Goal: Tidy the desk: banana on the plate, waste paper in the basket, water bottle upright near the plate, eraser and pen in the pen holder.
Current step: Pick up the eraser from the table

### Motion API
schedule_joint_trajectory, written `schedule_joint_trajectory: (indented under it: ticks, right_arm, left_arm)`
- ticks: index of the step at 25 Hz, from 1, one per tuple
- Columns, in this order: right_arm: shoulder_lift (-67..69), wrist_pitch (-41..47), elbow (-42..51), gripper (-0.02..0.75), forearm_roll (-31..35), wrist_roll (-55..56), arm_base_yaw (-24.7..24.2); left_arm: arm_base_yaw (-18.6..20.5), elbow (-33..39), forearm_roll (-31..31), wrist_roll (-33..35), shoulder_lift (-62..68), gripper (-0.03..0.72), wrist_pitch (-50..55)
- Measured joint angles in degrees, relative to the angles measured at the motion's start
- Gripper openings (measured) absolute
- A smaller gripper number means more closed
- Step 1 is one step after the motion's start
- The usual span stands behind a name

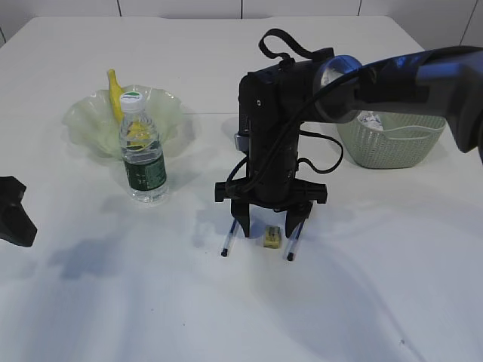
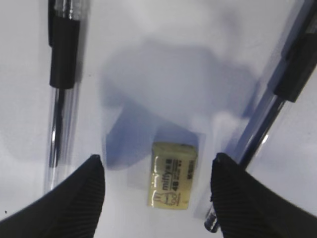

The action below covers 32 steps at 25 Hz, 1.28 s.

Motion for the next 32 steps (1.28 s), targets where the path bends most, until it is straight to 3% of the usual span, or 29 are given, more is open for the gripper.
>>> schedule_joint_trajectory:
  ticks: [21, 32]
  right_arm:
    - [0.0, 0.3, 0.0, 0.494, 0.0, -0.3, 0.0]
    - [0.0, 1.4, 0.0, 0.344, 0.0, -0.4, 0.0]
  left_arm:
    - [0.0, 0.0, -0.5, 0.0, 0.0, 0.45, 0.0]
    - [0.0, 0.0, -0.7, 0.0, 0.0, 0.45, 0.0]
